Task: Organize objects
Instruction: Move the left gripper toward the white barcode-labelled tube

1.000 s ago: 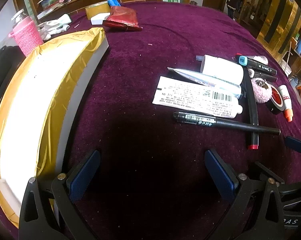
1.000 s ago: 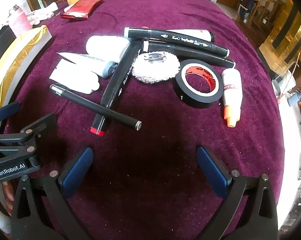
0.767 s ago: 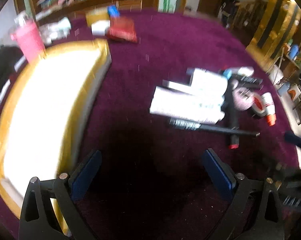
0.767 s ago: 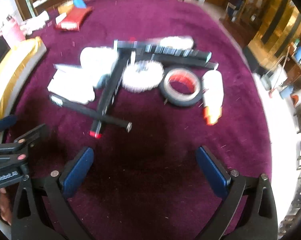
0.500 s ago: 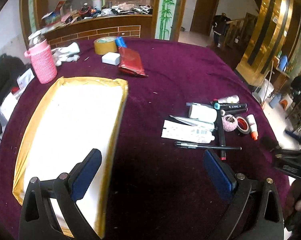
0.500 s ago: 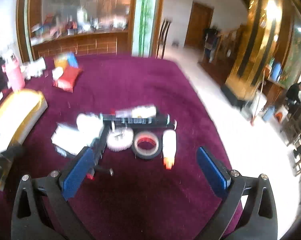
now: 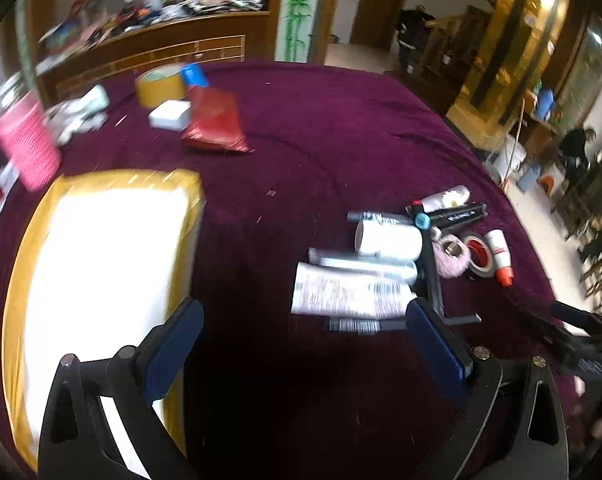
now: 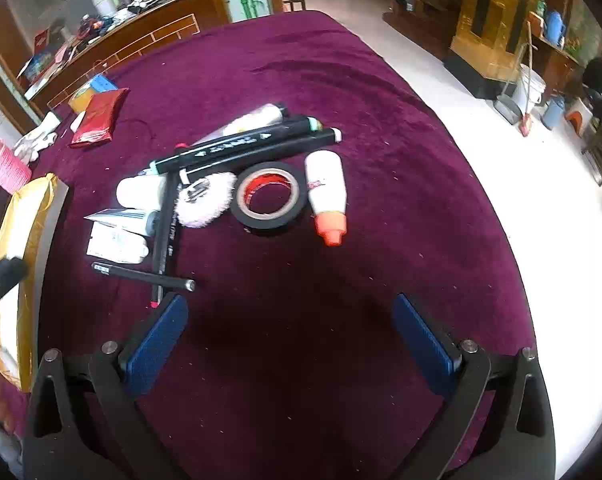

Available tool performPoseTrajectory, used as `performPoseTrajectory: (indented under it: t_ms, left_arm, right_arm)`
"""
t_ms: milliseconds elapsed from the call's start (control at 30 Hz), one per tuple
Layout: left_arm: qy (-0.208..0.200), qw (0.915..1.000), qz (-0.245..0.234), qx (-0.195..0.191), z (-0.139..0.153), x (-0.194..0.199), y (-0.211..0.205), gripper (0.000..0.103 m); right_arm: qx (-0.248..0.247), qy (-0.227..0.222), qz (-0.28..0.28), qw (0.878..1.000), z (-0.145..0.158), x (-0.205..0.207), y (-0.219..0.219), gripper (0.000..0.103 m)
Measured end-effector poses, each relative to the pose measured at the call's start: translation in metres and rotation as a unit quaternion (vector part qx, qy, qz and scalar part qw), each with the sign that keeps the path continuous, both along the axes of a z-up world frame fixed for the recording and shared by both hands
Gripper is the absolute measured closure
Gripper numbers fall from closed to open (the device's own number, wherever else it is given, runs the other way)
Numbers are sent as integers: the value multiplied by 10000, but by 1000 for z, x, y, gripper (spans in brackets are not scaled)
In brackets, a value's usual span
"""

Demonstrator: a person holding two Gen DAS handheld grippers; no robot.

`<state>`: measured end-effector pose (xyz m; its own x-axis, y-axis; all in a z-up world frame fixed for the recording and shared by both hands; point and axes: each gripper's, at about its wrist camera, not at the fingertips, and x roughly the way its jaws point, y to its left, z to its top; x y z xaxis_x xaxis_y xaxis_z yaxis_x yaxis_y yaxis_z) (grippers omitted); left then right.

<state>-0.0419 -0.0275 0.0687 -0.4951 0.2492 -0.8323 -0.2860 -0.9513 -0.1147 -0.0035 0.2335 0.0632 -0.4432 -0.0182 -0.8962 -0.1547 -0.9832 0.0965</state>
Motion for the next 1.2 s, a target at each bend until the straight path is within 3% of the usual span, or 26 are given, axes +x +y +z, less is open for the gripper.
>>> performPoseTrajectory:
  t_ms: [67, 133, 200, 267, 300, 333, 433, 533, 567, 633, 700, 833, 867, 1000, 1200]
  left_arm:
    - [-88, 9999, -65, -7, -8, -20, 8, 4]
    - [-298, 9992, -21, 266, -16, -40, 11, 4]
    - [-867, 9933, 67, 755, -34, -61, 13, 4]
    - [-1359, 9855, 170, 1000, -52, -68, 16, 5]
    - [-1497, 9825, 169, 1092, -58, -67, 17, 5]
    - [-1269, 9863, 124, 1050, -54, -61, 20, 5]
    - [-1425, 9836, -428, 1021, -52, -39, 39, 5]
    - [-1709, 9721, -1137, 1135, -49, -9, 53, 7]
    - [-1806, 9675, -1295, 1206, -47, 0, 55, 13]
    - [-2000, 9591, -1392, 1440, -44, 14, 51, 22]
    - [-1995, 9590, -1310, 1528, -36, 24, 42, 23]
    - [-1411, 9779, -1316, 800, -17, 41, 33, 23]
    - [-1306, 9795, -1375, 684, -13, 46, 32, 23]
    - [-990, 9807, -1648, 342, -3, 54, 34, 23]
    - [-869, 9762, -1988, -53, -24, 34, 64, 23]
  right_arm:
    - [-39, -26, -94, 9999, 1, 4, 7, 0]
    - [-88, -55, -146, 9998, 1, 7, 15, 0]
    - [-133, -87, -206, 9997, 2, 11, 23, 0]
    - [-183, -109, -253, 9995, 2, 15, 31, 0]
    - [-196, -108, -261, 9994, 2, 15, 33, 0]
    - [-223, -97, -283, 9993, 3, 16, 36, 0]
    - [-322, -29, -344, 9989, 7, 15, 44, 0]
    - [-411, 0, -324, 9986, 9, 10, 46, 0]
    - [-422, 3, -288, 9987, 9, 8, 45, 0]
    - [-424, 11, -237, 9988, 9, 5, 43, 0]
    - [-430, 3, -203, 9989, 8, 3, 42, 0]
    - [-450, -48, -208, 9988, 3, 0, 43, 0]
    - [-447, -60, -205, 9988, 2, 0, 43, 0]
    - [-474, -88, -179, 9987, 0, -1, 42, 0]
    - [-460, -105, -104, 9988, -2, -4, 34, 0]
